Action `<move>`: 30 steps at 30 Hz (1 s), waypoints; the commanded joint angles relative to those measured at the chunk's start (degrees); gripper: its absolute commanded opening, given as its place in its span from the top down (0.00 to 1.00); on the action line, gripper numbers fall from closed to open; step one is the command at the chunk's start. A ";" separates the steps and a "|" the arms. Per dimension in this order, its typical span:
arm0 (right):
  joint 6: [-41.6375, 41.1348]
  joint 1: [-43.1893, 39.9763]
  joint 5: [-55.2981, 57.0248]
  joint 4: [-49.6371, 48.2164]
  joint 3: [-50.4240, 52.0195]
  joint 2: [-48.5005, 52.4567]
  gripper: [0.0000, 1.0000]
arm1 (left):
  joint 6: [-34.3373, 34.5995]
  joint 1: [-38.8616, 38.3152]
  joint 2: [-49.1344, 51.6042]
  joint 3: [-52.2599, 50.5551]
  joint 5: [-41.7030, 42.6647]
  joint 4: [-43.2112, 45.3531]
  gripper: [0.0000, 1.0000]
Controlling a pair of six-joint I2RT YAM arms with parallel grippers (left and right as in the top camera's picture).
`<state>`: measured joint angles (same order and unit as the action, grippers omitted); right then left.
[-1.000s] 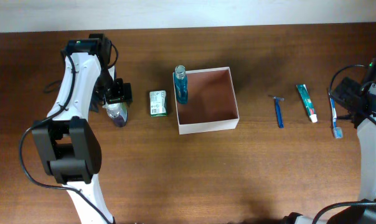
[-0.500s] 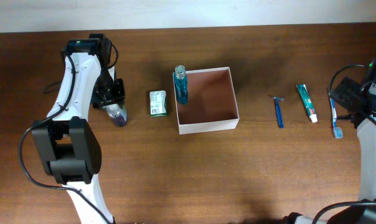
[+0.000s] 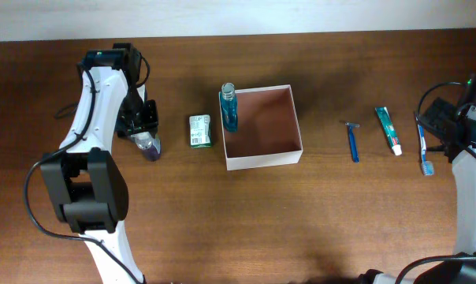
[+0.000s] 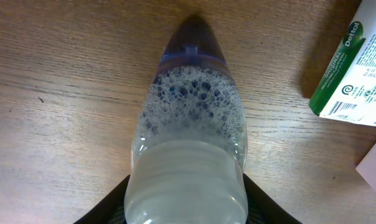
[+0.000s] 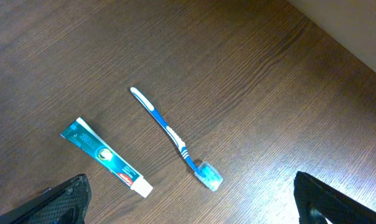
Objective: Pack container
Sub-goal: 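Lower the left gripper and grasp the clear soap bottle's body, then lift the soap bottle and carry it over the pink box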
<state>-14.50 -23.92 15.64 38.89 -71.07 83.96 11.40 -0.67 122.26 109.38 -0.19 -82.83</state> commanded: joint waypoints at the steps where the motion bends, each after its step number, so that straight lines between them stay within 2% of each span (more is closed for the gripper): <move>1: 0.35 -0.15 1.14 -0.15 -0.50 0.11 0.01 | -0.15 -0.07 0.09 -0.15 0.48 1.38 0.78; 9: 0.35 -0.15 1.14 -0.15 -0.50 0.11 0.02 | -0.17 -0.07 0.09 1.29 0.50 1.16 0.82; 17: 0.35 -0.15 1.14 -0.15 -0.50 0.11 0.01 | -0.15 -1.25 0.09 11.52 1.51 -2.43 0.83; 25: 0.35 -0.15 1.14 -0.15 -0.50 0.11 0.02 | -0.15 -8.61 0.09 25.09 1.53 -4.74 0.83; 30: 0.35 -0.15 1.14 -0.15 -0.50 0.11 0.01 | -0.13 -13.07 0.09 28.52 1.53 -4.66 0.82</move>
<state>-14.52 -23.92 15.64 38.89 -71.07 83.96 11.40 -11.27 123.02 134.96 0.32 -87.44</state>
